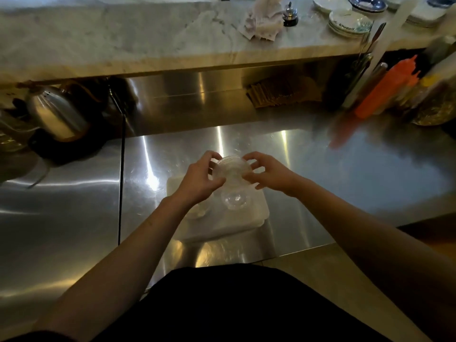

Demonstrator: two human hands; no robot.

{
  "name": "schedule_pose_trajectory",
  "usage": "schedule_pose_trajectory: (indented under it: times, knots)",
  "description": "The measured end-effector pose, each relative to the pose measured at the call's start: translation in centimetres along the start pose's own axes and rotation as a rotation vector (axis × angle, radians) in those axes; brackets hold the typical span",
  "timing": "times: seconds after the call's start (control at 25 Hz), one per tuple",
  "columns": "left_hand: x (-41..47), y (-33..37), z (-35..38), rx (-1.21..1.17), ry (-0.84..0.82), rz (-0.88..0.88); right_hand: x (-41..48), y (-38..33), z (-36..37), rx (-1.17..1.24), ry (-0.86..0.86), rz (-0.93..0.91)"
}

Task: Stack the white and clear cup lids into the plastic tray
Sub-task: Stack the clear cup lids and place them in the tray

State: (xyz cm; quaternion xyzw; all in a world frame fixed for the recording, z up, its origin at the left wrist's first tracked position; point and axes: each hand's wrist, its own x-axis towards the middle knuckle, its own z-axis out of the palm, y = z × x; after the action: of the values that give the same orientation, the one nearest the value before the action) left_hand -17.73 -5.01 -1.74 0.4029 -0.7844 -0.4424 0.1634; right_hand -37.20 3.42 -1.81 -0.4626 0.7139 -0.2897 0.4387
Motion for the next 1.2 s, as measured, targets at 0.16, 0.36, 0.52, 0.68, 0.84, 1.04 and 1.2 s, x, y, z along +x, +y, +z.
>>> schedule_pose_trajectory:
  times: [0.16, 0.36, 0.52, 0.68, 0.84, 1.04, 1.2]
  knots:
    - [-0.9, -0.2, 1.0, 0.118, 0.009, 0.066, -0.6, 0.5, 0.2, -0.072, -0.040, 0.002]
    - [-2.4, -0.1, 3.4, 0.146, 0.057, 0.019, -1.2, 1.6, 0.1, 0.093, -0.071, 0.024]
    - [-3.2, 0.0, 5.5, 0.056, 0.093, -0.090, -1.9, 1.8, 0.8, 0.339, 0.011, 0.083]
    - [-3.5, 0.1, 6.8, -0.049, 0.077, -0.237, -2.1, 2.4, 3.0, 0.392, 0.275, 0.136]
    - [-3.9, 1.0, 7.7, -0.285, 0.072, -0.388, -2.4, 2.8, 4.5, 0.259, 0.387, 0.112]
    - [-4.0, 0.0, 9.5, -0.626, 0.253, -0.572, -3.2, 2.7, 5.2, 0.011, 0.309, 0.033]
    - [-4.0, -0.4, 10.2, -0.565, 0.224, -0.570, -3.0, 2.4, 5.9, -0.215, 0.218, 0.021]
